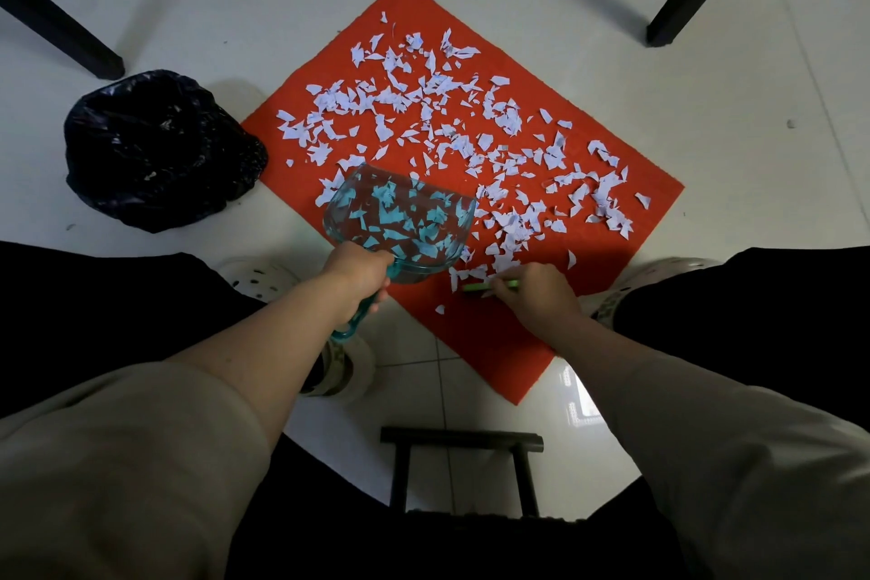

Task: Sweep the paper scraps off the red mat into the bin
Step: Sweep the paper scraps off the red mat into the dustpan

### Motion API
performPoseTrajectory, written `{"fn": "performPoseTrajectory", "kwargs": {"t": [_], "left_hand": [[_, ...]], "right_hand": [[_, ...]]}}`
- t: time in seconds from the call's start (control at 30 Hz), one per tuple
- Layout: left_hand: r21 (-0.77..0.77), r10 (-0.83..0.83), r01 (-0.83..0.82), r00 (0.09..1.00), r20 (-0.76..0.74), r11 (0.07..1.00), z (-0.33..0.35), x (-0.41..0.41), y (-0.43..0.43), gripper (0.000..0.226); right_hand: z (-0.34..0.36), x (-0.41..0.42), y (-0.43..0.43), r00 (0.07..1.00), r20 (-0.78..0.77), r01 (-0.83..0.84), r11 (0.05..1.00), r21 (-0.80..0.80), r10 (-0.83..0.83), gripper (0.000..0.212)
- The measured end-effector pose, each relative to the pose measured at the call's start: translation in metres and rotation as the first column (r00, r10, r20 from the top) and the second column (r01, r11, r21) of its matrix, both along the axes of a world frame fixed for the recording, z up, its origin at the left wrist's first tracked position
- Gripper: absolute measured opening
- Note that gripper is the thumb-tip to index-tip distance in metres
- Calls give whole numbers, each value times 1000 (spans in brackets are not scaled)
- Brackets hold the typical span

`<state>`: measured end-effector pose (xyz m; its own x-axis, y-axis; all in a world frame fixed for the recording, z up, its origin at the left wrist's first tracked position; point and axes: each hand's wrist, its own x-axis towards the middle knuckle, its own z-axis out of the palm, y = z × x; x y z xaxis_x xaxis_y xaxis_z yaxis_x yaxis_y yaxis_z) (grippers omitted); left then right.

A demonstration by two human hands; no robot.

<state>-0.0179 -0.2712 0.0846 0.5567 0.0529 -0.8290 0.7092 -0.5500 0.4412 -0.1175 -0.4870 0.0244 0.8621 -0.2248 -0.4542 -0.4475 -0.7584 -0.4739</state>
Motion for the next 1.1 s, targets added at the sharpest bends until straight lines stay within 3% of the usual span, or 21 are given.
{"fn": "performPoseTrajectory", "kwargs": {"t": [0.1, 0.27, 0.47, 0.53, 0.7, 0.8, 0.97, 1.1], "left_hand": [[0, 1, -1, 1000, -2, 1000, 0, 0, 0, 22], [-10, 16, -16, 1000, -4, 1000, 2, 1, -1, 22], [-11, 34, -34, 999, 1, 999, 2, 0, 1, 20], [-8, 41, -41, 999, 1, 999, 2, 0, 2, 20], [-10, 48, -48, 999, 1, 999, 2, 2, 0, 18], [-7, 48, -48, 999, 0, 999, 1, 2, 1, 18], [3, 54, -53, 999, -10, 999, -3, 2, 2, 19], [10, 57, -57, 998, 2, 998, -3, 3, 1, 17]], "right_hand": [[2, 4, -5, 998, 3, 57, 998, -40, -57, 30], [-7, -2, -1, 974, -201, -111, 993, -29, 103, 32], [3, 8, -5, 1000, 5, -2, 998, -58, 3, 31], [8, 13, -3, 1000, 8, 2, 1000, -16, -2, 30], [5, 17, 18, 970, -219, -81, 988, 133, 109, 35], [-6, 15, 27, 918, -296, -238, 963, 125, 265, 40], [-4, 21, 20, 922, -264, -281, 959, 46, 283, 35], [6, 21, 13, 965, -87, -251, 966, -54, 246, 42]]}}
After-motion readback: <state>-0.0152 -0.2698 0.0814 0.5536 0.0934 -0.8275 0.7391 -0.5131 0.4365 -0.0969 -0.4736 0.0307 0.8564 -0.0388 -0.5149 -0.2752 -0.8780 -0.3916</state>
